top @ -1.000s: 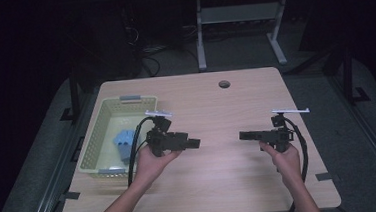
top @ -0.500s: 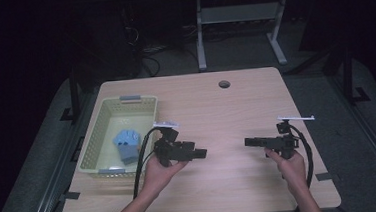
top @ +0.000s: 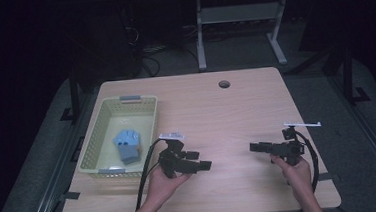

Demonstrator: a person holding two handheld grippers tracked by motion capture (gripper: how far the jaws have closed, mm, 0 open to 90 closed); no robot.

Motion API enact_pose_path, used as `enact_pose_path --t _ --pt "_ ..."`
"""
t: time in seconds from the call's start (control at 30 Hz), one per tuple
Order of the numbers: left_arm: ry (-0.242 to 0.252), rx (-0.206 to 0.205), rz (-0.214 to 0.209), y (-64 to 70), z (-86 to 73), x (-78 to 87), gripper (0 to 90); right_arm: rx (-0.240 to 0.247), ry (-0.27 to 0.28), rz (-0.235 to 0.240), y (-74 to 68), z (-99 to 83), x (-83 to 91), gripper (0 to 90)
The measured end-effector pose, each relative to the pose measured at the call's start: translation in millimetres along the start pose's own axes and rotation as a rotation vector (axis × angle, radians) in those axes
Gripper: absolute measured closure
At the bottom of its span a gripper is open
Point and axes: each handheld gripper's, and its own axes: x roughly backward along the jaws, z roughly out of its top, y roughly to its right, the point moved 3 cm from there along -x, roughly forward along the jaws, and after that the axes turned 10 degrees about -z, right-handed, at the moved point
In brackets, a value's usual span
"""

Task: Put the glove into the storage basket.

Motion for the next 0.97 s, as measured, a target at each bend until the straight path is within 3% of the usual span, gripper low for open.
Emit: enact_pose_path --t 0.37,0.63,0.83,0.97 --pt "0.026 0.005 -0.023 1.1 -14.2 -1.3 24.8 -0.014 0.01 -0.011 14.9 -16.4 11.0 27.6" --pt "0.028 -0.023 -0.017 2.5 -20.2 -1.0 24.8 -0.01 0.044 0.001 14.4 -23.4 20.5 27.6" --pt "0.056 -0.021 -0.027 2.3 -26.7 -1.5 24.7 -0.033 0.088 0.025 15.6 -29.5 24.3 26.9" --pt "0.043 -0.03 -0.029 1.9 -30.5 -1.0 24.8 -0.028 0.09 0.014 16.0 -34.1 24.2 26.2"
